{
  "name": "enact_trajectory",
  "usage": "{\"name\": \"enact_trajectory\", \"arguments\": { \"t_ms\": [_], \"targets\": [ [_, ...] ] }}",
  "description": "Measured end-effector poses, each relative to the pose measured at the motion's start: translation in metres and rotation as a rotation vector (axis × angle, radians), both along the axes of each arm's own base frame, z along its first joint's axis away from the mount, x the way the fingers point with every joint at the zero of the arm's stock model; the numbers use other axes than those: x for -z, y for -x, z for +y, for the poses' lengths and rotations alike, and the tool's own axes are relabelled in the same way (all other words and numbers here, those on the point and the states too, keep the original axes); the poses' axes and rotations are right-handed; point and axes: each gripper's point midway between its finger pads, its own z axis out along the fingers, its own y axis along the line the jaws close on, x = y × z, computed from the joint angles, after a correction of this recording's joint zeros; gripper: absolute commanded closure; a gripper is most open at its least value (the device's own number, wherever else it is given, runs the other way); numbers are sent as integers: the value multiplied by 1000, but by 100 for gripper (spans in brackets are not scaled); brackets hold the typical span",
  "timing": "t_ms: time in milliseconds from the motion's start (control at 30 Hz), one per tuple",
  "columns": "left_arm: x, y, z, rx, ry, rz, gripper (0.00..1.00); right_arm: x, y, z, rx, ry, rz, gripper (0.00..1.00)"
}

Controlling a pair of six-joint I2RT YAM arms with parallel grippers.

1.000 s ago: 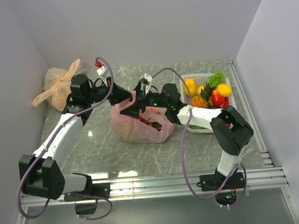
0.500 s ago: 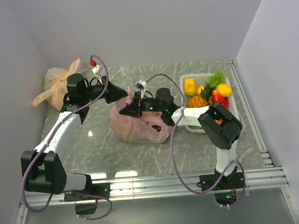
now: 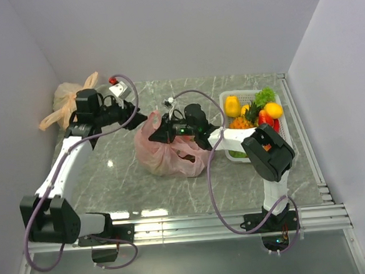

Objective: Place the fake fruits into the plastic bag and tie a complex knot

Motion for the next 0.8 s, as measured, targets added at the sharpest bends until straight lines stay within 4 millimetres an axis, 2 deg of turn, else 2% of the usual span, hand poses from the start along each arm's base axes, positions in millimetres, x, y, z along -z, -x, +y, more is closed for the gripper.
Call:
{"name": "enact_trajectory", "arguments": {
  "t_ms": [67, 100, 133, 167, 233, 333, 500, 567, 800],
  "targets": [
    [-7, 9, 7, -18, -29, -42, 29, -3, -5, 1, 23, 12, 42, 100],
    [-10, 17, 10, -25, -37, -64, 14, -5, -7, 2, 33, 15, 63, 100],
    [-11, 27, 13, -29, -43, -75, 5, -8, -9, 3, 42, 15, 77, 100],
    [-11, 37, 14, -36, -36, -86, 1, -10, -11, 3, 55, 14, 95, 100],
    [-2, 57, 16, -38, -27, -80, 1, -13, -15, 4, 79, 15, 137, 100],
    [18, 70, 14, -33, -5, -35, 1, -14, -17, 4, 106, 21, 202, 100],
    [55, 61, 8, -68, 54, 102, 1, -13, -22, 1, 162, 47, 269, 100],
    [63, 58, 4, -98, 80, 134, 0, -14, -24, -1, 186, 53, 282, 100],
    [61, 67, -39, -63, 140, 109, 1, -21, -30, -4, 248, 51, 307, 100]
  ]
}}
